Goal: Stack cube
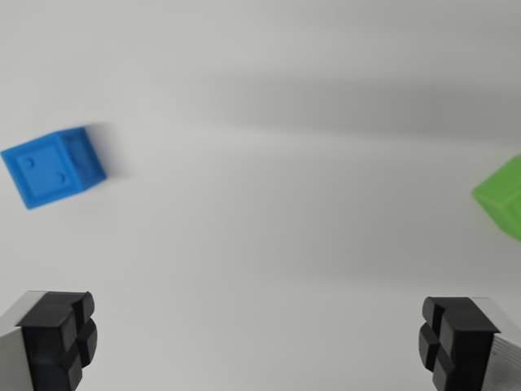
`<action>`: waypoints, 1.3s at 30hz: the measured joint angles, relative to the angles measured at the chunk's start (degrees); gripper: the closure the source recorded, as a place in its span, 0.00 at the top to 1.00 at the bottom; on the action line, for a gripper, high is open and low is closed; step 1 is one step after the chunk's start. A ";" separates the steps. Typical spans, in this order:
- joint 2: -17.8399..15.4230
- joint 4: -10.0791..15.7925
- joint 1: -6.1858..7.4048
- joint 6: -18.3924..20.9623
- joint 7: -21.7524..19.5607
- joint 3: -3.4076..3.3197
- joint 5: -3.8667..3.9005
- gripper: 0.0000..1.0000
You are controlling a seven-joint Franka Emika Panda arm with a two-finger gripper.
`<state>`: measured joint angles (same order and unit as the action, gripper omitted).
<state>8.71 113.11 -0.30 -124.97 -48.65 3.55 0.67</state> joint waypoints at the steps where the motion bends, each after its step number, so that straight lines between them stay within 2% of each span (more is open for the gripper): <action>1: 0.14 0.15 0.17 -0.23 -0.03 0.05 0.02 1.00; 23: 4.48 2.11 4.06 -5.49 -0.77 1.45 0.92 1.00; 39: 9.42 2.19 7.80 -9.52 -1.47 2.17 1.84 1.00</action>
<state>18.13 115.31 7.50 -134.49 -50.13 5.72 2.51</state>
